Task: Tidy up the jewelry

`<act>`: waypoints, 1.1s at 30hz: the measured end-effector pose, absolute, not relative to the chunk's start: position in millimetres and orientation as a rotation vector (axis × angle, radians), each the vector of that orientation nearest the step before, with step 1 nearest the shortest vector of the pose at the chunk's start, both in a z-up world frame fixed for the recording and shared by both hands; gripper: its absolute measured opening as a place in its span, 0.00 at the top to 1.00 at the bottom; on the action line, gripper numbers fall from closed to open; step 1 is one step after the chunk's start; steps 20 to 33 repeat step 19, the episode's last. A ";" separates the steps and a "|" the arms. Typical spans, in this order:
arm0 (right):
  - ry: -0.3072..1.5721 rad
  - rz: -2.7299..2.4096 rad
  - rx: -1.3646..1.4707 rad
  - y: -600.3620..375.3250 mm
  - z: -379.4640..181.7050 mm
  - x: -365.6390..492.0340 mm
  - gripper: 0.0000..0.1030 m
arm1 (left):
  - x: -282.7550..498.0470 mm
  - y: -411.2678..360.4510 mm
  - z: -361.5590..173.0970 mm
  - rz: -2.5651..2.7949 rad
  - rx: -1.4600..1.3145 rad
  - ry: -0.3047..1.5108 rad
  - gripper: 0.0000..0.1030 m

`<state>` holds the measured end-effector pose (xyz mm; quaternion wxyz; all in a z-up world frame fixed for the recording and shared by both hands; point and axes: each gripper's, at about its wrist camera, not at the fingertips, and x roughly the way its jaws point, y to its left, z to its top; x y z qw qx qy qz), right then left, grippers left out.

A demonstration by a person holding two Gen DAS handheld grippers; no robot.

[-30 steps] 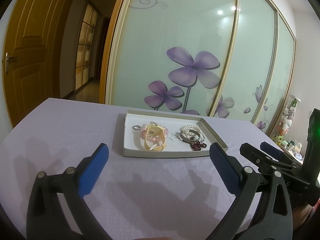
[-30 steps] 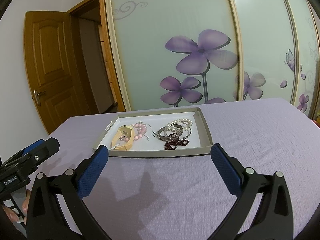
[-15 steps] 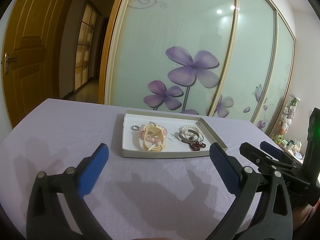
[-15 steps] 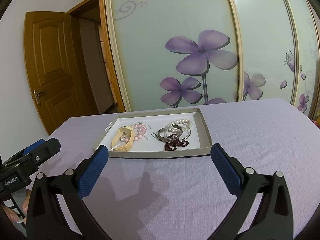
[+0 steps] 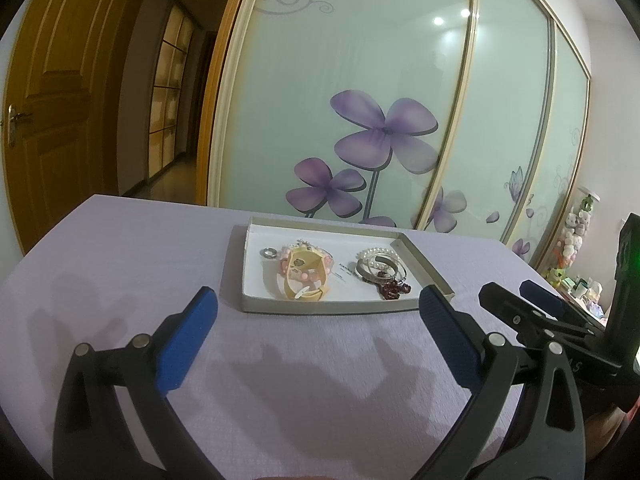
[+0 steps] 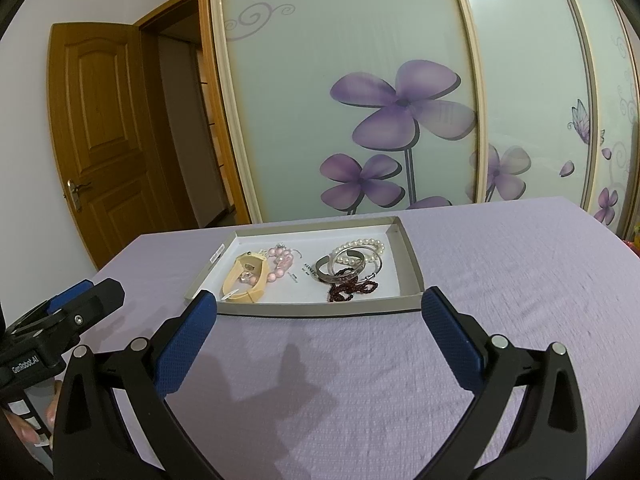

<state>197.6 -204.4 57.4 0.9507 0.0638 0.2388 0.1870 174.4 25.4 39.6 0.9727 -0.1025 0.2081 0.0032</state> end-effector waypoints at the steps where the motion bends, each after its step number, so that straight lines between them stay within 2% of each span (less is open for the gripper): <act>1: 0.486 0.380 0.130 -204.3 57.5 197.5 0.01 | 174.2 25.2 39.6 0.006 -0.207 0.421 0.02; 33: 0.487 0.381 0.132 -205.2 58.3 198.6 0.01 | 172.0 21.8 36.4 0.011 -0.205 0.421 0.02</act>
